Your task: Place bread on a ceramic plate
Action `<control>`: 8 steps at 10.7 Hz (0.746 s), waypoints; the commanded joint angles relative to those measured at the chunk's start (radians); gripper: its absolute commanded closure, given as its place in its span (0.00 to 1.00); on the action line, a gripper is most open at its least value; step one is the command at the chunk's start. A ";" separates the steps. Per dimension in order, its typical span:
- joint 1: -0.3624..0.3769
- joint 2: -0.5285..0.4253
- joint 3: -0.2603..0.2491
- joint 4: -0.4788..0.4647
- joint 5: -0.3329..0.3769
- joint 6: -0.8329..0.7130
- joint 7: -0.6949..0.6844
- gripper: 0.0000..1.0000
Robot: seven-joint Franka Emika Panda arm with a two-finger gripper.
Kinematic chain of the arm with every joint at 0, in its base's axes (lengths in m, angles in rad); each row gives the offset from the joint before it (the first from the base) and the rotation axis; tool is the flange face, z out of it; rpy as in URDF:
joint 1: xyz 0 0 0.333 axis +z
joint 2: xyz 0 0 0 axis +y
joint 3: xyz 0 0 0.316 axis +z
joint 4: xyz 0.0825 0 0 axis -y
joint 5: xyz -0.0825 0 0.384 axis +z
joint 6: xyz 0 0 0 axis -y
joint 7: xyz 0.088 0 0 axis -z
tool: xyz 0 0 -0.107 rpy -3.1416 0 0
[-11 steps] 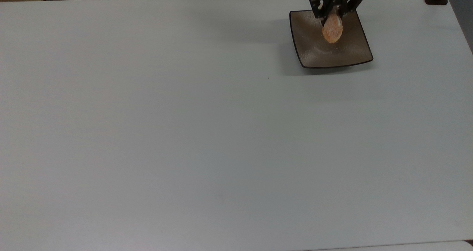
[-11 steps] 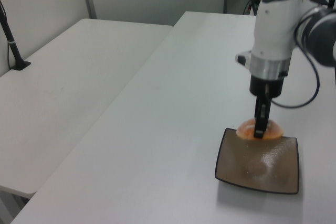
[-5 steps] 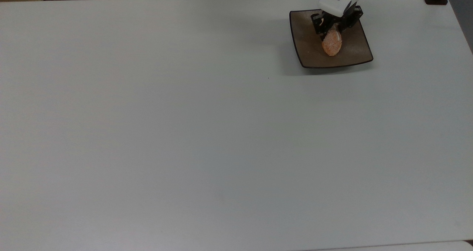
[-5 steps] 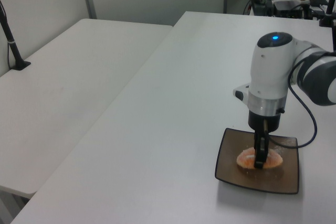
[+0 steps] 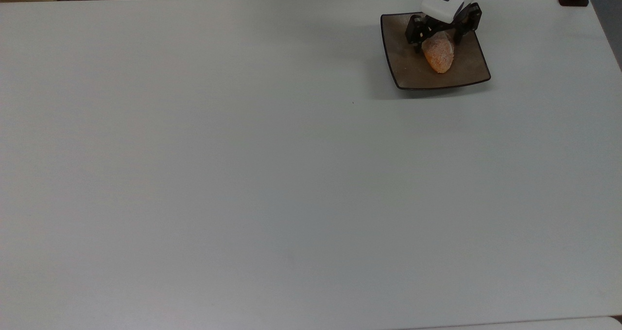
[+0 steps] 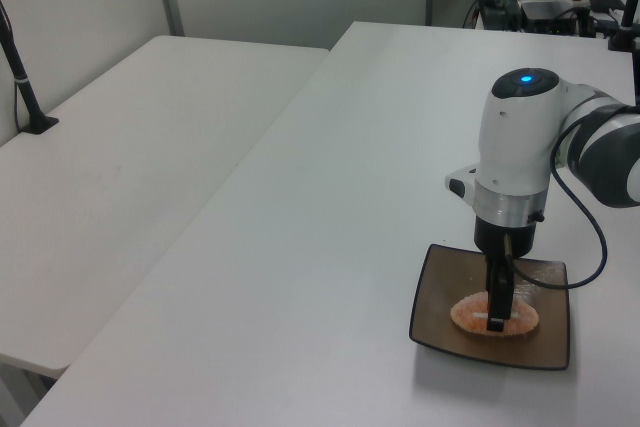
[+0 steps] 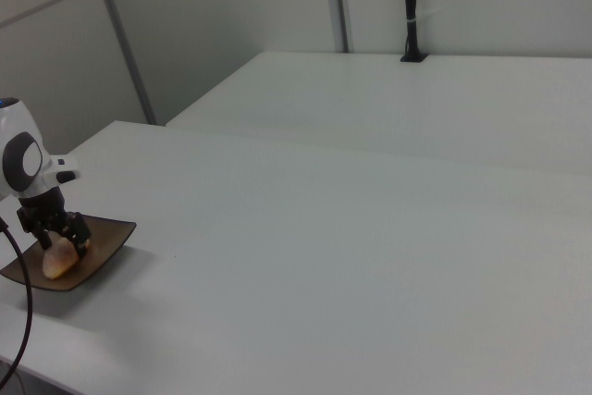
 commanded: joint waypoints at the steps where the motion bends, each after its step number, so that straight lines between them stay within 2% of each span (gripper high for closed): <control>1: -0.021 -0.057 0.008 0.001 -0.020 -0.033 0.026 0.00; 5: -0.134 -0.182 0.010 0.162 -0.020 -0.341 0.043 0.00; 8: -0.253 -0.219 0.008 0.334 -0.012 -0.539 0.049 0.00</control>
